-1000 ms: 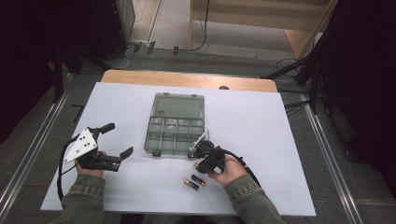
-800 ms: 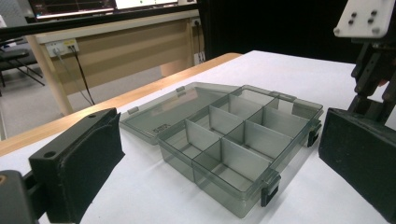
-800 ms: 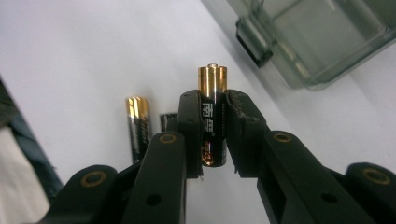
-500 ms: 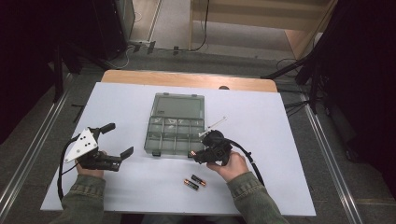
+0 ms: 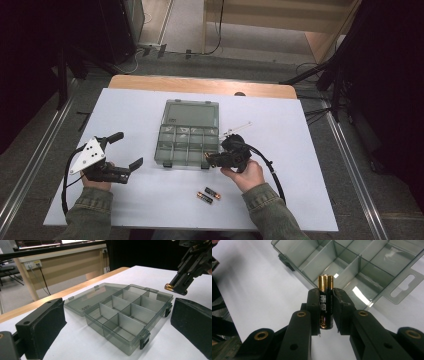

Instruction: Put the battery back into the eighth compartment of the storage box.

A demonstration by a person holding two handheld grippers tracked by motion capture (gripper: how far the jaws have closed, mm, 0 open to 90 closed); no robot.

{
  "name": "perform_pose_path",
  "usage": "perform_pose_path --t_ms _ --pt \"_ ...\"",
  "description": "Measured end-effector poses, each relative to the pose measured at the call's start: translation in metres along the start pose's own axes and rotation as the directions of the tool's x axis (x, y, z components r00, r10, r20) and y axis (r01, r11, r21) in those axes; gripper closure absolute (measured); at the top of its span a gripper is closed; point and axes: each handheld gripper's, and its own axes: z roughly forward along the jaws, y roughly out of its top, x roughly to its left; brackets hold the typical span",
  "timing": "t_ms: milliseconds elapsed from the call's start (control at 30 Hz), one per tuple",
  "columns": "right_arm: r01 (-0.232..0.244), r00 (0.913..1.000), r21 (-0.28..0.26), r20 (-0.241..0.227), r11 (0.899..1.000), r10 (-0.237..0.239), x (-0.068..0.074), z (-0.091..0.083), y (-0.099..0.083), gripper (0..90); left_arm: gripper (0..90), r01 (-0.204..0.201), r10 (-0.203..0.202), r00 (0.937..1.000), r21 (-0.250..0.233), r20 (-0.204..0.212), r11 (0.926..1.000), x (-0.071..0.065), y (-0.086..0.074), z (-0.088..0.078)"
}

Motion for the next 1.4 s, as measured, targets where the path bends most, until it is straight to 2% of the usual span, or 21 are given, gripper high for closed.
perform_pose_path --t_ms 167,300,367,400,567,633,667,700,733,767,800,900,933,967,1000,1033,1100,1167,1200,1233,1400 --pt "-0.064 0.9979 -0.043 -0.001 0.997 0.065 -0.002 0.002 0.001 77.8 0.0 -0.003 0.003 1.0000 0.003 -0.007 1.0000 0.000 0.000 -0.002" --pt "-0.176 0.9843 -0.079 -0.029 0.981 0.174 -0.005 0.003 0.003 77.8 0.0 -0.002 0.002 1.0000 0.003 -0.006 1.0000 0.000 0.000 -0.002" --pt "-0.247 0.9689 -0.094 -0.038 0.964 0.244 -0.007 0.005 0.005 77.8 0.0 -0.002 0.002 1.0000 0.003 -0.005 1.0000 0.000 0.001 -0.002" --pt "-0.247 0.9689 -0.094 -0.038 0.964 0.244 -0.007 0.005 0.005 77.8 0.0 -0.002 0.002 1.0000 0.002 -0.004 1.0000 0.000 0.001 -0.002" --pt "-0.347 0.9375 -0.102 -0.067 0.932 0.341 -0.012 0.010 0.007 77.8 0.0 -0.001 0.001 1.0000 -0.004 -0.005 1.0000 0.000 0.001 -0.003" --pt "-0.397 0.9174 -0.134 -0.091 0.908 0.387 -0.014 0.010 0.007 77.9 0.0 -0.001 0.001 1.0000 -0.005 -0.006 1.0000 0.000 0.001 -0.003" --pt "-0.397 0.9174 -0.134 -0.091 0.908 0.387 -0.014 0.010 0.007 77.9 0.0 -0.002 0.002 1.0000 -0.005 -0.007 1.0000 0.000 0.001 -0.004" --pt "-0.447 0.8925 -0.154 -0.140 0.881 0.429 -0.018 0.009 0.003 77.9 0.0 -0.003 0.003 1.0000 -0.005 -0.006 1.0000 0.000 0.001 -0.004" --pt "-0.447 0.8925 -0.154 -0.140 0.881 0.429 -0.018 0.009 0.003 77.9 0.0 -0.003 0.003 1.0000 -0.005 -0.007 1.0000 0.000 0.001 -0.004" --pt "-0.467 0.8819 -0.146 -0.149 0.872 0.447 -0.020 0.009 0.002 77.9 0.0 -0.002 0.002 1.0000 -0.007 -0.006 1.0000 0.000 0.001 -0.004" --pt "-0.460 0.8876 -0.146 -0.095 0.876 0.451 -0.021 0.010 0.000 77.8 0.0 -0.002 0.002 1.0000 -0.007 -0.007 1.0000 0.000 0.001 -0.004" --pt "-0.457 0.8893 -0.140 -0.073 0.878 0.451 -0.021 0.010 -0.001 77.8 0.0 -0.003 0.002 1.0000 -0.009 -0.007 1.0000 0.000 0.001 -0.004" --pt "-0.464 0.8860 -0.142 -0.078 0.875 0.457 -0.022 0.010 -0.001 77.2 0.0 -0.002 0.002 1.0000 -0.009 -0.007 1.0000 0.000 0.001 -0.004" --pt "-0.487 0.8729 -0.157 -0.111 0.859 0.475 -0.024 0.010 -0.004 65.0 0.0 -0.002 0.002 1.0000 -0.009 -0.007 1.0000 0.000 0.001 -0.004" --pt "-0.487 0.8729 -0.157 -0.111 0.859 0.475 -0.024 0.010 -0.004 65.0 0.0 -0.002 0.002 1.0000 -0.008 -0.007 1.0000 0.000 0.001 -0.004" --pt "-0.485 0.8745 -0.185 -0.103 0.855 0.474 -0.025 0.010 -0.007 47.4 0.0 -0.002 0.002 1.0000 -0.009 -0.007 1.0000 0.000 0.001 -0.004" --pt "-0.478 0.8780 -0.195 -0.091 0.856 0.470 -0.026 0.009 -0.007 38.9 0.0 -0.004 0.004 1.0000 -0.009 -0.007 1.0000 0.000 0.001 -0.004" --pt "-0.445 0.8947 -0.222 -0.067 0.868 0.442 -0.024 0.006 -0.008 22.2 0.0 -0.004 0.004 0.9999 -0.012 -0.009 0.9999 0.000 0.001 -0.004" --pt "-0.386 0.9210 -0.236 -0.045 0.892 0.387 -0.019 0.001 -0.008 5.9 0.0 -0.007 0.007 0.9999 -0.014 -0.010 0.9999 0.000 0.002 -0.004" --pt "-0.386 0.9210 -0.236 -0.045 0.892 0.387 -0.019 0.001 -0.008 5.9 0.0 -0.007 0.007 0.9999 -0.016 -0.012 0.9998 -0.001 0.002 -0.004" --pt "-0.292 0.9554 -0.202 -0.014 0.935 0.295 -0.010 -0.007 -0.012 0.0 0.0 -0.009 0.009 0.9999 -0.014 -0.009 0.9999 -0.001 0.002 -0.003"
